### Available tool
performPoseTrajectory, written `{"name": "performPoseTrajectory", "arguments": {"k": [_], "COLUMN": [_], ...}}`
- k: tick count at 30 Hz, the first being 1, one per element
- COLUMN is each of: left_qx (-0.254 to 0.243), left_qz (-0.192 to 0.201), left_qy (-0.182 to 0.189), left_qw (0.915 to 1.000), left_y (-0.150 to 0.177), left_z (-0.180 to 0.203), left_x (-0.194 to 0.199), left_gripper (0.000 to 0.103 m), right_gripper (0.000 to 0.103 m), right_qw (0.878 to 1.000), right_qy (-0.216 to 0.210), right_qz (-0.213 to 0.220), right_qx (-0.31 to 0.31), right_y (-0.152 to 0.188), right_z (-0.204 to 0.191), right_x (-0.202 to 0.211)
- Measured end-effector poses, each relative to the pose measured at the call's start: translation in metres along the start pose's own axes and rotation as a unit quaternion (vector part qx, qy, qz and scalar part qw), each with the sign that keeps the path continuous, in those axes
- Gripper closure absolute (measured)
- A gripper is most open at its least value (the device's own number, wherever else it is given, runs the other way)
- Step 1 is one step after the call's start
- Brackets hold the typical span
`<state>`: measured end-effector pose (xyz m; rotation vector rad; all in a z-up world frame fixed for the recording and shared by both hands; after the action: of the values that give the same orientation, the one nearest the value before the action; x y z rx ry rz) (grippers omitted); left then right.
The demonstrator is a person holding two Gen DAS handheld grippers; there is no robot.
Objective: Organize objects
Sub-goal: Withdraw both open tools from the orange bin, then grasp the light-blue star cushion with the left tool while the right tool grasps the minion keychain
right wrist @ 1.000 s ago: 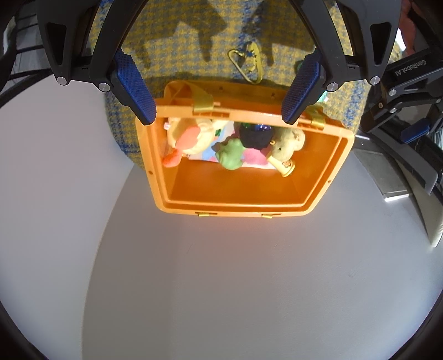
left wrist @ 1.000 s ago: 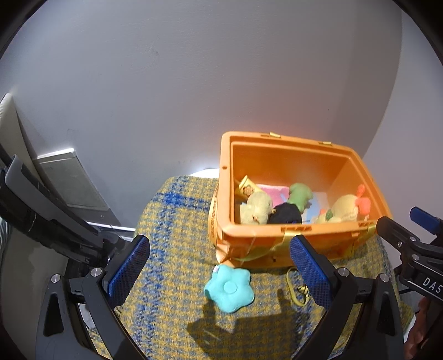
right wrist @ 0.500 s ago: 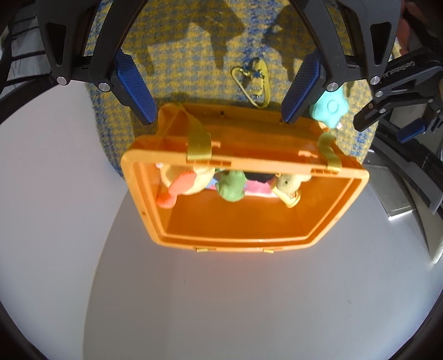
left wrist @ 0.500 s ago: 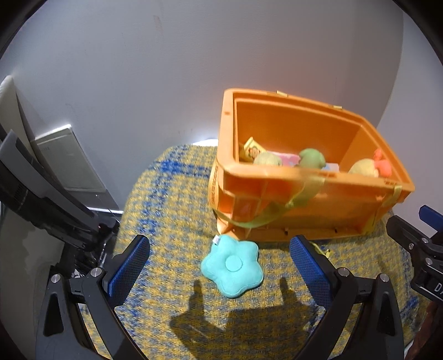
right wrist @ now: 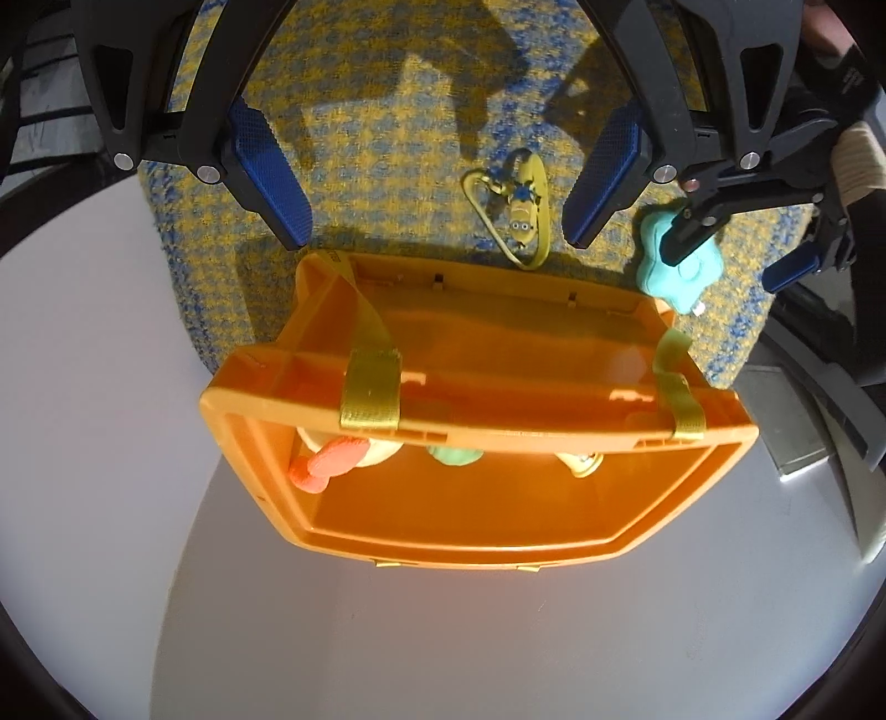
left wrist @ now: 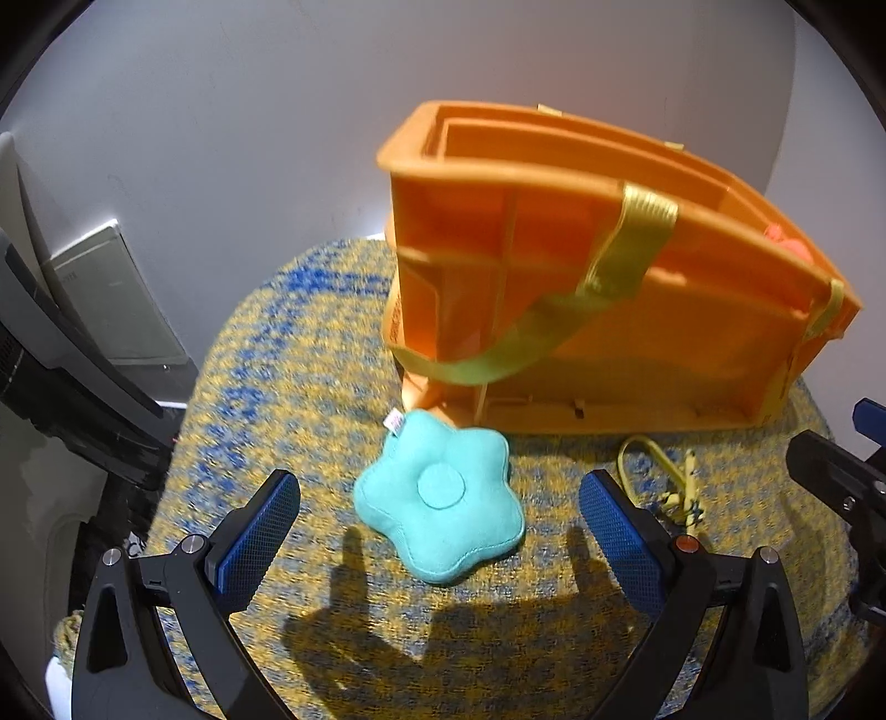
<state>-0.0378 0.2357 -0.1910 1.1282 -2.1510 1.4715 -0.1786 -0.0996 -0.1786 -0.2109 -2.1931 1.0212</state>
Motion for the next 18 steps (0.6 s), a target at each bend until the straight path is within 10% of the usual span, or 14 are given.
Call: {"name": "performPoseTrajectory", "arguments": {"k": [18], "left_qx": [-0.015], "left_qz": [-0.029], "left_qy": [0.0], "left_qw": [0.9995], "left_y": [0.017], "left_z": [0.008], "left_x": [-0.031], "left_gripper": [0.026], "right_gripper": [0.011], "right_qw": [0.999], "right_qy": [0.006], "right_qz": [-0.009], "right_qx": [-0.031], "right_y": [0.016], "right_z": [0.019], "right_x": [-0.023]}}
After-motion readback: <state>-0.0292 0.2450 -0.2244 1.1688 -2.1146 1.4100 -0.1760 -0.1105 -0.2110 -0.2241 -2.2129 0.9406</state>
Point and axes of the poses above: each gripper's, at about its wrist camera, not at the fingertips, and x roughly against the way its jaws point, z to its right, y to its underside, the point moved 7 cm from there along -x, roughly the way its jaws point, and after that the axes turned 15 degrees about -y, right-handed, at the moved point
